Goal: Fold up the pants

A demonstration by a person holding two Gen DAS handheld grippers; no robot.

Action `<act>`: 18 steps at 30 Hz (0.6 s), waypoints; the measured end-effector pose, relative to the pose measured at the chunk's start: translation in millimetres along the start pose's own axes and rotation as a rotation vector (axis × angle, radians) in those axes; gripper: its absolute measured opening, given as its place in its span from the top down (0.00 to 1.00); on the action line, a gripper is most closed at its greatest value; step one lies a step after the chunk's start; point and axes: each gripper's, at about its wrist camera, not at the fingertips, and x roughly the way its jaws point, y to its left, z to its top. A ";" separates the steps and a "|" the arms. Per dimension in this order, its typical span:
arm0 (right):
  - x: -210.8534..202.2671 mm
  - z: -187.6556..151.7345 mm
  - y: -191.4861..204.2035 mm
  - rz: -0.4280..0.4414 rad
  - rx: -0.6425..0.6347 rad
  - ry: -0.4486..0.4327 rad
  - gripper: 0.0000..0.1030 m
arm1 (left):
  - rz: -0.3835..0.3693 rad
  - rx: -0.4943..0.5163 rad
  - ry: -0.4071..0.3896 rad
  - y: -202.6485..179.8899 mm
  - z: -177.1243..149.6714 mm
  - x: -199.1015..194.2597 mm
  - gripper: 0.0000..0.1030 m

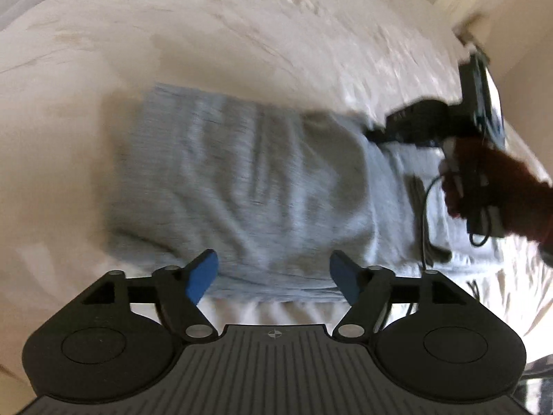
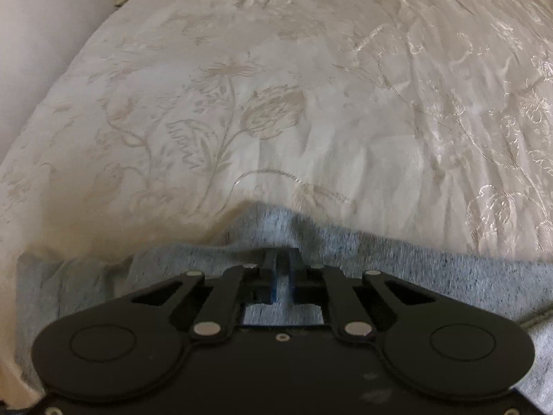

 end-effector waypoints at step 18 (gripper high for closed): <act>-59.4 -129.0 23.1 0.029 0.015 0.139 0.85 | -0.082 -0.263 0.048 66.1 3.4 22.2 0.17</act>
